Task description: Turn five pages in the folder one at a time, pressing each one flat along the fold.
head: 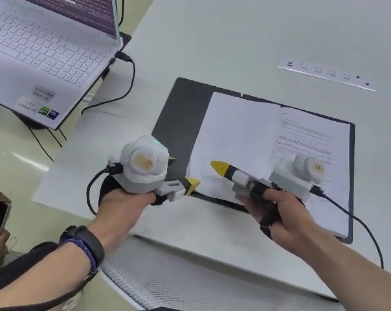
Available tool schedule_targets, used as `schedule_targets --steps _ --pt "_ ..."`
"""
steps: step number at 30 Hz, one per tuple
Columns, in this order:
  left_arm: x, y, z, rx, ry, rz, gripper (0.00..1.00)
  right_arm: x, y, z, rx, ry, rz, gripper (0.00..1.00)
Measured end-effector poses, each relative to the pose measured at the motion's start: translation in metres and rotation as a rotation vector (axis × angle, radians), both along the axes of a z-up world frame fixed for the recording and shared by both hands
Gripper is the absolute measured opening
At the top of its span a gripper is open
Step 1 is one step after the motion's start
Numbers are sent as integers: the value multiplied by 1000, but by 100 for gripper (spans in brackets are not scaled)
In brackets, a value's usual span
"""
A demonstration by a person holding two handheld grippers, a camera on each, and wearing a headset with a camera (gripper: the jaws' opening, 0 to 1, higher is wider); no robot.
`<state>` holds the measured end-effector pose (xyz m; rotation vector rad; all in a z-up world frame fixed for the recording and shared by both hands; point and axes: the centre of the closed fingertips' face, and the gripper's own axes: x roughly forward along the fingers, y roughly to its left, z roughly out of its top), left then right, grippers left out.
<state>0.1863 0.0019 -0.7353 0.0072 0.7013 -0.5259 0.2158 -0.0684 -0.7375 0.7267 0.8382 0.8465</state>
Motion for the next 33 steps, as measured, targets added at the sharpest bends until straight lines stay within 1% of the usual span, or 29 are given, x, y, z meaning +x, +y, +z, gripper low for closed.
schedule_targets --steps 2,5,8,10,13,14,16,19,20,21,24,25,26,27,28,29,33 --pt "3 0 -2 18 -6 -3 33 -1 -9 3 -9 -5 -12 19" --pt "8 -3 -3 9 -12 -10 24 0 -25 4 -22 -18 -27 18" --pt "9 -8 -5 9 -11 -29 17 -1 -38 4 -37 -25 -41 17" --pt "10 -13 -11 9 -3 -46 13 -1 -47 1 -43 -21 -53 17" --pt "12 -16 -18 6 12 -52 8 -2 -55 -1 -50 -18 -67 16" --pt "12 -16 -21 11 25 -49 6 -3 -57 -1 -53 -15 -71 15" --pt "12 -16 -27 7 47 -40 4 -3 -61 -3 -56 -15 -74 15" --pt "11 -17 -36 3 71 -38 0 -3 -66 -6 -53 -3 -86 14" --pt "11 -17 -38 4 75 -38 0 -4 -68 -7 -53 -2 -88 14" --pt "9 -17 -42 3 87 -44 0 -4 -70 -8 -55 -1 -89 14" --pt "8 -18 -49 8 108 -50 0 -5 -75 -8 -58 2 -93 13" --pt "7 -18 -52 10 116 -51 0 -5 -76 -8 -59 2 -94 13" --pt "3 -17 -57 35 136 -60 0 -5 -77 -8 -61 2 -94 13" --pt "2 -16 -56 45 127 -59 0 -4 -78 -8 -62 1 -91 12" --pt "1 -17 -53 30 123 -54 0 -3 -78 -7 -66 -3 -82 12" --pt "1 -17 -52 27 119 -56 0 -1 -80 -7 -70 -7 -77 12" --pt "2 -17 -51 34 110 -65 0 6 -85 -5 -76 -23 -78 11"
